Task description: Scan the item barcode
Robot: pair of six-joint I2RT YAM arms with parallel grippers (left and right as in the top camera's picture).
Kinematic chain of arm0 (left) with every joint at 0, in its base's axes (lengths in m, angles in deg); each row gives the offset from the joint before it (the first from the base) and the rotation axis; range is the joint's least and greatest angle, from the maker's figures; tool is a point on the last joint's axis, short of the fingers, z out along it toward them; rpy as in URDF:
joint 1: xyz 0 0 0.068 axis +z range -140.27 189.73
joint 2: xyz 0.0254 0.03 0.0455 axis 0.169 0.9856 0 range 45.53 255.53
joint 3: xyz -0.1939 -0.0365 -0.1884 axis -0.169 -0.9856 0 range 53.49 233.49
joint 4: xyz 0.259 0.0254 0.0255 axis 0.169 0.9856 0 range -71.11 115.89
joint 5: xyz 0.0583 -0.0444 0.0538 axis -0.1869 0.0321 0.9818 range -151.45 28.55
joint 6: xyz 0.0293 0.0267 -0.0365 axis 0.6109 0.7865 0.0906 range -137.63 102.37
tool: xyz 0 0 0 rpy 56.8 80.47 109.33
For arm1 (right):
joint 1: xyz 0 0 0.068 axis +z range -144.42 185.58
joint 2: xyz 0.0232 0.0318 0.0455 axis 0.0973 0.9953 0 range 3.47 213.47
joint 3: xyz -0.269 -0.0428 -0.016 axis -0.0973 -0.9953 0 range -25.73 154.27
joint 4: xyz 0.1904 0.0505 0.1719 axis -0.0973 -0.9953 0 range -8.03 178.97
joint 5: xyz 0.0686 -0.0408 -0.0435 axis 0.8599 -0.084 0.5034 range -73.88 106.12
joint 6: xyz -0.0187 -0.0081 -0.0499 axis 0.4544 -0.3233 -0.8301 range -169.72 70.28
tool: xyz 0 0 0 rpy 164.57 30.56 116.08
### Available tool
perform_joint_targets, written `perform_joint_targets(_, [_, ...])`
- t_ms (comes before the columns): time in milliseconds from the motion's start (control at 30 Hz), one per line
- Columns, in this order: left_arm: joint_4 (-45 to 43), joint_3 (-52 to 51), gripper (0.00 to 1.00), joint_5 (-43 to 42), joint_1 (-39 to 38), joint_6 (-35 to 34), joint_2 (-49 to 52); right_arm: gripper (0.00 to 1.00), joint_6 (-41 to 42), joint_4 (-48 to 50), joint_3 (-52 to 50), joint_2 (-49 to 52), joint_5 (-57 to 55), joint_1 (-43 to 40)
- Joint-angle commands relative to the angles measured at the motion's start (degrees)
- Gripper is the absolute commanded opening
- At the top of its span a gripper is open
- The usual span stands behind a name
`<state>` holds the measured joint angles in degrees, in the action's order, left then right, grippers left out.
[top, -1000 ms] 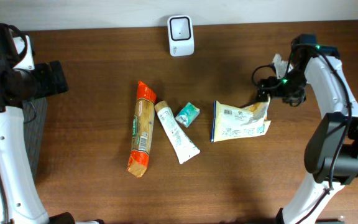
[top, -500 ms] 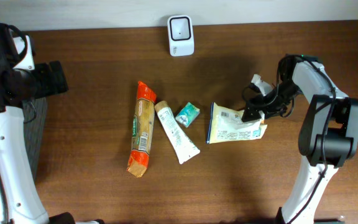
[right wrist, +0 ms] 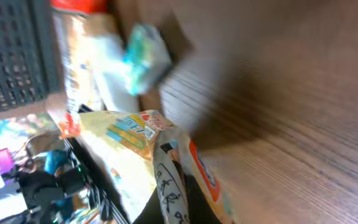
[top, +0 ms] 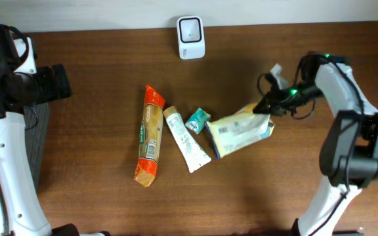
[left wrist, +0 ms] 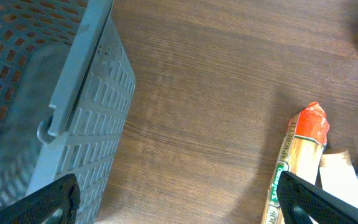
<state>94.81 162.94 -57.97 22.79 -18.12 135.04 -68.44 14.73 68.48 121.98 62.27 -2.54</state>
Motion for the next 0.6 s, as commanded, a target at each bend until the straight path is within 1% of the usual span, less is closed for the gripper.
perform_joint_targets(0, [0.0,0.5,0.99,0.4,0.2,0.0,-0.3,0.04,10.3,2.3,1.3,-4.7,2.9,0.2])
perform_joint_targets(67, [0.0,0.5,0.99,0.4,0.2,0.0,-0.3,0.04,13.6,3.2,1.3,-4.9,-0.5,0.2])
perform_joint_targets(100, [-0.1,0.5,0.99,0.4,0.2,0.0,-0.3,0.04,13.7,3.3,1.3,-4.9,-3.7,0.2])
perform_joint_targets(200, [-0.1,0.5,0.99,0.4,0.2,0.0,-0.3,0.04,18.0,3.3,1.2,-4.9,-13.9,0.9])
perform_joint_targets(300, [0.0,0.5,0.99,0.4,0.2,0.0,-0.3,0.04,26.7,5.8,0.6,-4.9,-25.5,4.8])
perform_joint_targets(400, [-0.1,0.5,0.99,0.4,0.2,0.0,-0.3,0.04,37.4,9.2,-1.3,-4.6,-44.3,11.4])
perform_joint_targets(433, [0.0,0.5,0.99,0.4,0.2,0.0,-0.3,0.04,39.2,9.6,-1.4,-4.4,-48.7,13.1])
perform_joint_targets(467, [-0.1,0.5,0.99,0.4,0.2,0.0,-0.3,0.04,39.2,10.0,-1.4,-4.2,-50.3,14.2])
perform_joint_targets(500, [0.0,0.5,0.99,0.4,0.2,0.0,-0.3,0.15,39.1,10.0,-1.4,-4.2,-50.3,14.3])
perform_joint_targets(533, [-0.1,0.5,0.99,0.4,0.2,0.0,-0.3,0.4,38.6,10.0,-1.4,-4.2,-50.2,14.1])
perform_joint_targets(567, [-0.1,0.5,0.99,0.4,0.2,0.0,-0.3,0.71,36.7,9.9,-1.4,-4.2,-49.4,13.7])
